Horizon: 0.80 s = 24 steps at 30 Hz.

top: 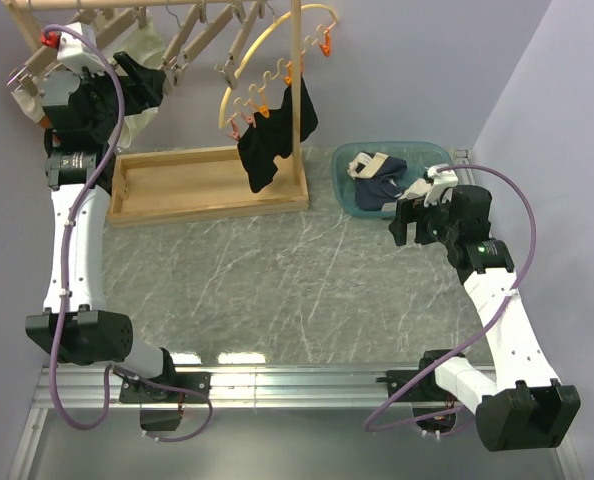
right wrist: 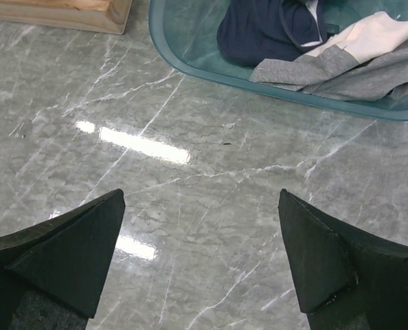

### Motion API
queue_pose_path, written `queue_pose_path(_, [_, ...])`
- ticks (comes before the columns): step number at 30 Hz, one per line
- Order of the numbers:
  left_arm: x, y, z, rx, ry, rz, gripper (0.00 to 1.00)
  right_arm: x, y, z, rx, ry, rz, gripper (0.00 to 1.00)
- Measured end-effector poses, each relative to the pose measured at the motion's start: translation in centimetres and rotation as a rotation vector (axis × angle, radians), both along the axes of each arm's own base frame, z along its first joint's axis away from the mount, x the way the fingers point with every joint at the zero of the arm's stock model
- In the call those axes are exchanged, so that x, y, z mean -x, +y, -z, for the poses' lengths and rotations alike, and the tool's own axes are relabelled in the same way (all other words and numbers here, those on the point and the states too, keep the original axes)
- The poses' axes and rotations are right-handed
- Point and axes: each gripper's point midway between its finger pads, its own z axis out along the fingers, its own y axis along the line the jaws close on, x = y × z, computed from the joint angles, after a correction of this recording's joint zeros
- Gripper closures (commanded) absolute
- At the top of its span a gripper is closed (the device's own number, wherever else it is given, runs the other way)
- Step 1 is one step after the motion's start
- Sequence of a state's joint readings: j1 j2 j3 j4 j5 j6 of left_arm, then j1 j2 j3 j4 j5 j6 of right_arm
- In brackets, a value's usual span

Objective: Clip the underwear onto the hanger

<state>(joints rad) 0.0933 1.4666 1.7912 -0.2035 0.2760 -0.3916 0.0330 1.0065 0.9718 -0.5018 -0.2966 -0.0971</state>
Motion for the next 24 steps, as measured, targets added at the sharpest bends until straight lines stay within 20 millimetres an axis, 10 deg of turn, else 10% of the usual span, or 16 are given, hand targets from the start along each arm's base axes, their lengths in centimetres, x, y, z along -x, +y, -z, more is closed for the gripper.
queue_pose_path(16, [-3.5,-0.5,2.6,0.059,0.042,0.048,0.26,0.1,-0.1,0.5,0.003,0.008,0.005,0.0])
queue_pose_path(24, [-4.7,-1.1,3.5,0.101,0.059,0.085,0.54,0.1,-0.3,0.4,0.009,0.003,0.015,0.0])
